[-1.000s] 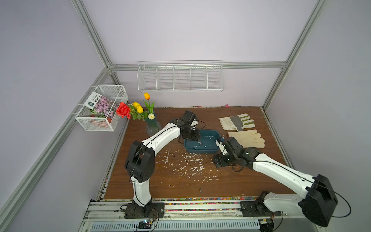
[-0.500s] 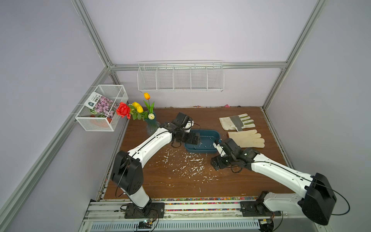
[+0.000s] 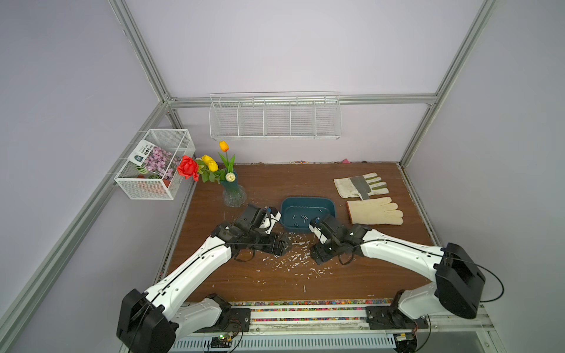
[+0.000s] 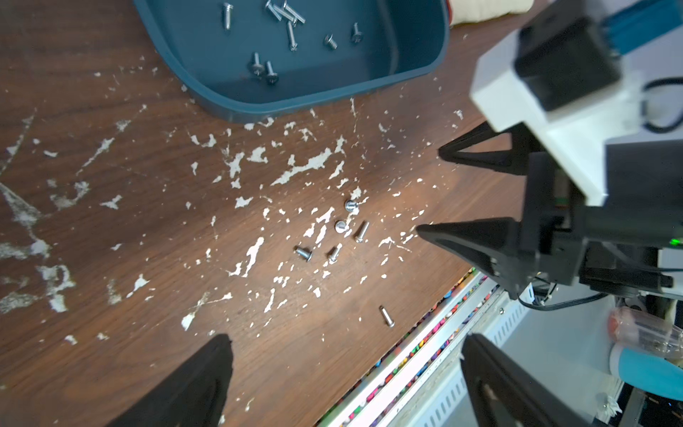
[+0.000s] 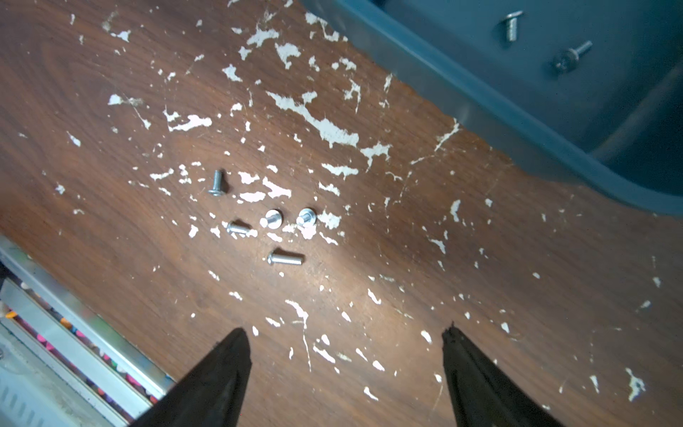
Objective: Put the screws on the desktop into the storage box
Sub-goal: Pick up the screw from the center of the board.
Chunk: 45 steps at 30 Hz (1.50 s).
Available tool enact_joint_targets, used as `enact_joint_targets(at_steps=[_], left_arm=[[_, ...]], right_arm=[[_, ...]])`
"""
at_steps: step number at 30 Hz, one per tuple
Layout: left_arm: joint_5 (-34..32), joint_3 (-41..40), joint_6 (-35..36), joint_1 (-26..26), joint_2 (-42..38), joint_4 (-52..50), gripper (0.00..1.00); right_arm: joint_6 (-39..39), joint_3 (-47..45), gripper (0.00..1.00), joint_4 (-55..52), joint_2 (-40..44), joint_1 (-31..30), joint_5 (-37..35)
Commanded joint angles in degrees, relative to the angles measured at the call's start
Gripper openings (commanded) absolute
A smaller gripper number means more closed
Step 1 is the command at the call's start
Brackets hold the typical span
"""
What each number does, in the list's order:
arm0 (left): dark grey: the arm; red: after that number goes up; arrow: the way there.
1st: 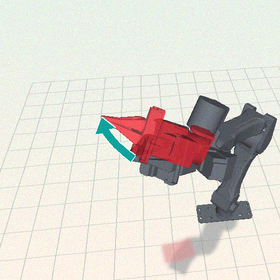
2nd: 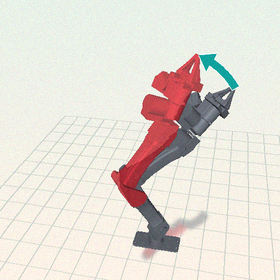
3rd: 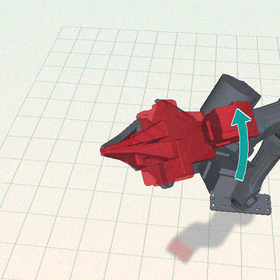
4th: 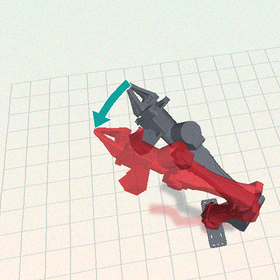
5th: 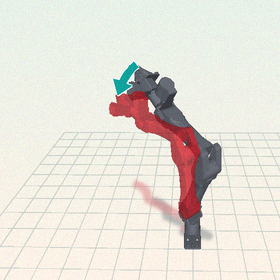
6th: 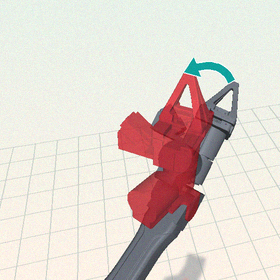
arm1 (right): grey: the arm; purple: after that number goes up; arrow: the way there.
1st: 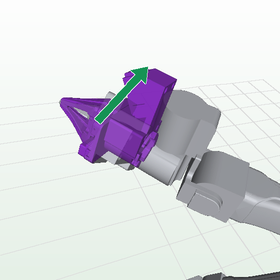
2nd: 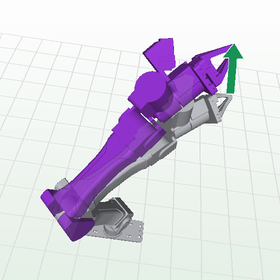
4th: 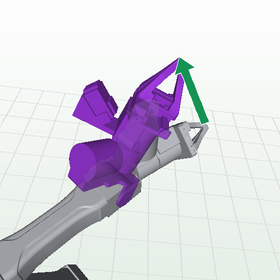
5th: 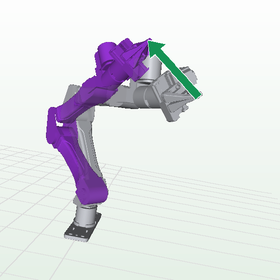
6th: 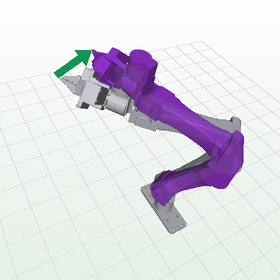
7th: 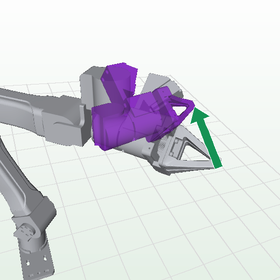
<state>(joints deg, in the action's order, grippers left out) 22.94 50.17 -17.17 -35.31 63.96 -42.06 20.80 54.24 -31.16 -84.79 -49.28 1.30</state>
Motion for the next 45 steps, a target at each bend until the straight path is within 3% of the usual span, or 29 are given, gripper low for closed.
enact_joint_targets(at_steps=[1, 15, 38, 45], left_arm=[[0.3, -3.1, -2.3, 0.0, -2.0, 5.2, 1.00], [2.6, -2.6, 1.5, 0.0, 3.9, 5.1, 1.00], [5.2, -4.2, 4.8, -0.3, -1.9, 7.2, 1.00], [6.1, -4.4, 4.3, -0.4, -2.6, 7.7, 0.99]], right_arm=[[1.2, 2.0, 0.82, 0.7, -0.9, -0.4, -1.2], [3.0, 5.1, 0.73, 0.9, -6.0, -1.6, -2.6], [3.4, 8.1, 0.56, 1.5, -11.4, -3.5, -1.7], [3.7, 8.6, 0.45, 2.1, -13.7, -4.0, -1.3]])
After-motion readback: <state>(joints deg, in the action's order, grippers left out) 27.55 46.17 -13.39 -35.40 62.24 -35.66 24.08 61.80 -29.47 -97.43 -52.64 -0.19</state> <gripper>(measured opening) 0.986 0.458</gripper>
